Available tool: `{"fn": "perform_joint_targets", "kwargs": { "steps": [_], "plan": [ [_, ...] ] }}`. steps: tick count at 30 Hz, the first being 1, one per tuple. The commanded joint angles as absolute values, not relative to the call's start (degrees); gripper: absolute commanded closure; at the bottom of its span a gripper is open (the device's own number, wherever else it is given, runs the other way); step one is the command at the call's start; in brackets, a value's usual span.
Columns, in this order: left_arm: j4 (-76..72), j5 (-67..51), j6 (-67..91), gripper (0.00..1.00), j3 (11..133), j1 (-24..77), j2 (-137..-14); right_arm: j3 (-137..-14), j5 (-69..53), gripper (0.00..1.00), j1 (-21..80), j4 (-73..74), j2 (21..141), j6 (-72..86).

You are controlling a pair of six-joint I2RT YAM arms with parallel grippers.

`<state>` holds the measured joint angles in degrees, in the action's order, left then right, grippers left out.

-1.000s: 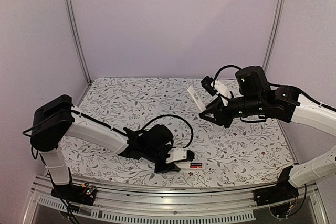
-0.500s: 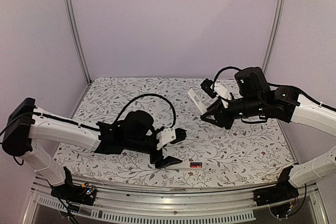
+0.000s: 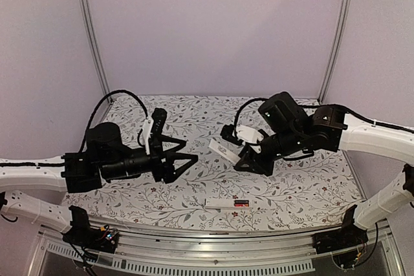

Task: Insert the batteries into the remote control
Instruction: Pass from the right arm to the left

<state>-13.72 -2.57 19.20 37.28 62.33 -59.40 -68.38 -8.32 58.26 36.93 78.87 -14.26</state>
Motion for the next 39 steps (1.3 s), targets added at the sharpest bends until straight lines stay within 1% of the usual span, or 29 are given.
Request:
{"fn": "perform_joint_targets", "kwargs": {
  "steps": [1,5,9,13,15,16,18,23,27,33,35,36,37,38,39],
  "plan": [
    [-17.25,2.38,33.67,0.17,30.72,61.5,-55.32,-71.67,-4.17,0.84,60.12,41.39,83.52,-17.78],
    [-22.8,3.64,40.56,0.17,26.95,61.45,-56.13,-73.15,-3.47,0.85,62.26,39.52,86.36,-18.66],
    [-23.33,2.78,43.08,0.2,28.09,61.49,-60.41,-74.56,-2.27,0.86,63.47,37.78,87.95,-19.92],
    [-24.26,2.1,44.95,0.29,29.05,61.39,-63.12,-75.69,-1.16,0.86,64.34,37.95,89.71,-20.8],
    [-25.15,1.42,44.93,0.38,29.69,61.25,-63.88,-76.0,-0.89,0.86,64.74,38.05,90.69,-21.21],
    [-25.48,1.21,45.13,0.41,29.95,61.2,-64.22,-76.02,-0.99,0.86,64.85,38.06,91.05,-21.34],
    [-26.2,0.53,45.54,0.43,30.17,61.09,-64.8,-76.03,-1.16,0.87,64.99,38.06,91.47,-21.29],
    [-28.52,-1.72,46.84,0.44,28.92,61.0,-64.78,-75.85,-1.22,0.87,65.04,37.76,91.76,-21.14],
    [-28.3,-0.73,48.56,0.59,28.63,60.82,-65.96,-75.77,-1.28,0.87,65.17,37.1,91.83,-21.09],
    [-28.67,-0.77,49.36,0.76,29.18,60.77,-67.48,-75.77,-1.02,0.87,66.06,36.87,91.95,-21.14],
    [-28.74,-0.75,49.57,0.8,29.16,60.74,-67.58,-75.62,-0.91,0.88,66.18,36.92,91.73,-21.1],
    [-28.73,-0.64,49.64,0.83,29.13,60.73,-67.59,-75.44,-0.75,0.88,66.18,36.91,91.61,-21.03],
    [-28.74,-0.62,49.89,0.9,29.01,60.79,-67.59,-75.35,-0.51,0.88,66.18,36.87,91.46,-20.96],
    [-28.78,-0.62,50.12,0.98,28.89,60.75,-67.38,-75.33,-0.35,0.88,66.18,36.83,91.34,-20.93],
    [-28.87,-0.62,50.6,1.0,28.77,60.76,-67.2,-75.29,-0.33,0.88,66.18,36.83,91.32,-20.85]
  ]
}}
